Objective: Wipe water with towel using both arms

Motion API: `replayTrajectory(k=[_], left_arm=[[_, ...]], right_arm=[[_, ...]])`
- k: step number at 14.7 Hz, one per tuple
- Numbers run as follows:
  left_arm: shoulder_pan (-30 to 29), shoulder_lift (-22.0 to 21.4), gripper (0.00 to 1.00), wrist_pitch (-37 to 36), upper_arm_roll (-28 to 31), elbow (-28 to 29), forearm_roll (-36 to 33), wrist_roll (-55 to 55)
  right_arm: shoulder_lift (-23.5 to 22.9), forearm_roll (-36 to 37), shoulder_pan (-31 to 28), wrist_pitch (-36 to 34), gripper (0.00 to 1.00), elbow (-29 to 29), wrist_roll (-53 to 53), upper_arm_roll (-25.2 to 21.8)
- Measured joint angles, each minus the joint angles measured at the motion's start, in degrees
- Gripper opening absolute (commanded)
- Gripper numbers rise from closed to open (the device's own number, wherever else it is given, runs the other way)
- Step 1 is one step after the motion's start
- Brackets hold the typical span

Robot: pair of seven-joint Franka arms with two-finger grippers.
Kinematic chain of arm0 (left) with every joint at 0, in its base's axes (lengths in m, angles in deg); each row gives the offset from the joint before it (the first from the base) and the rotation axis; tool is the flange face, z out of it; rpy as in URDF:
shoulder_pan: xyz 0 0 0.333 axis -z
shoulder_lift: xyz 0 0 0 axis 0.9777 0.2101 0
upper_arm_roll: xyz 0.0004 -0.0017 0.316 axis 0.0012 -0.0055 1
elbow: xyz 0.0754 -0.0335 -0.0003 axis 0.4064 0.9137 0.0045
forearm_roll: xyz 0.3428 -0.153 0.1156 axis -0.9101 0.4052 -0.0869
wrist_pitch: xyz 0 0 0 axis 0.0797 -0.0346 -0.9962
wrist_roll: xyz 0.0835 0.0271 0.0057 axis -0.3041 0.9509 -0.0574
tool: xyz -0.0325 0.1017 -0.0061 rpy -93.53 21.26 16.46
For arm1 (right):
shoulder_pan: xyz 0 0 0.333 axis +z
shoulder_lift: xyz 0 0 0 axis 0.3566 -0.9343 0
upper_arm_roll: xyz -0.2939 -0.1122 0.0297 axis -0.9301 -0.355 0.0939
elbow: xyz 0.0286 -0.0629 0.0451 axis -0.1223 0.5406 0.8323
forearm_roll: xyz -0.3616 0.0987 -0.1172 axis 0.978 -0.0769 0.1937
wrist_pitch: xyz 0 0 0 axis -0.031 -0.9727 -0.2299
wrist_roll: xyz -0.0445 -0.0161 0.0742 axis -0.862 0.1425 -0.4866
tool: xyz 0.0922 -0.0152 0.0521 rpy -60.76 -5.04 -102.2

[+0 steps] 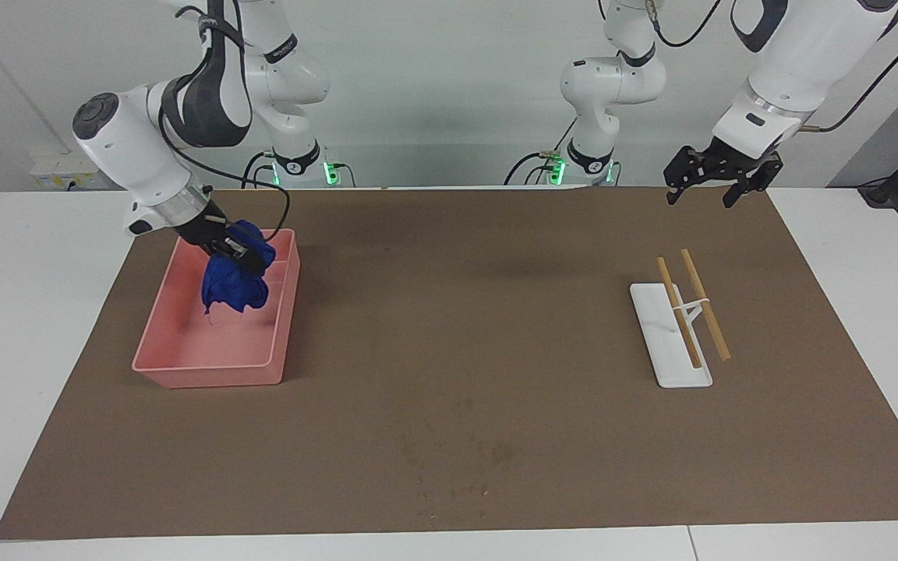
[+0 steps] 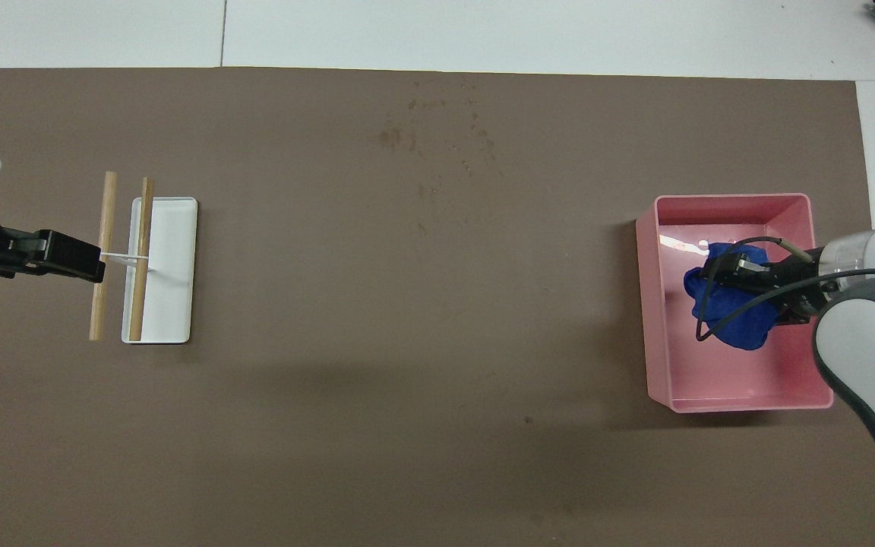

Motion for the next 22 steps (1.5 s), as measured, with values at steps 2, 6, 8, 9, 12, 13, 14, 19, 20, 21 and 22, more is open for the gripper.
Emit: replayTrajectory(k=[2,6,8,9,12,13,14,19,20,21,22], left_arm=[[0.00,0.00,1.00,-0.01,0.00,0.00,0.00,0.00],[0.00,0.00,1.00,-0.01,0.00,0.00,0.00,0.00],[0.00,0.00,1.00,-0.01,0.00,0.00,0.00,0.00],[0.00,0.00,1.00,-0.01,0.00,0.00,0.00,0.00],[0.00,0.00,1.00,-0.01,0.00,0.00,0.00,0.00],[0.00,0.00,1.00,-0.01,0.00,0.00,0.00,0.00],[0.00,0.00,1.00,-0.01,0.00,0.00,0.00,0.00],[0.00,0.00,1.00,-0.01,0.00,0.00,0.00,0.00],[0.00,0.00,1.00,-0.01,0.00,0.00,0.00,0.00],[0.00,0.00,1.00,-0.01,0.00,0.00,0.00,0.00],[0.00,0.00,1.00,-0.01,0.00,0.00,0.00,0.00]], right_arm=[[-2.13,0.01,-2.07,0.30,0.00,1.75,3.22,0.00],[-3.19,0.02,-3.05,0.25,1.00,7.21,4.10,0.12],[-3.06,0.02,-3.04,-0.71,1.00,7.90,4.10,0.27],[-2.90,0.02,-3.05,-1.08,1.00,7.76,4.10,0.27],[-1.50,0.02,-3.01,-1.71,1.00,5.76,4.14,0.35],[-0.66,0.02,-2.90,-2.62,1.00,4.43,4.16,0.46],[0.39,0.22,-2.74,-3.79,1.00,2.98,4.16,0.69],[4.62,9.04,2.47,-14.27,1.00,-8.45,4.37,1.43],[4.66,11.28,4.10,-16.26,1.00,-11.33,4.36,1.49],[4.57,13.19,5.43,-18.20,1.00,-14.15,4.36,1.56],[4.26,14.37,6.22,-20.31,1.00,-17.05,4.36,1.58]])
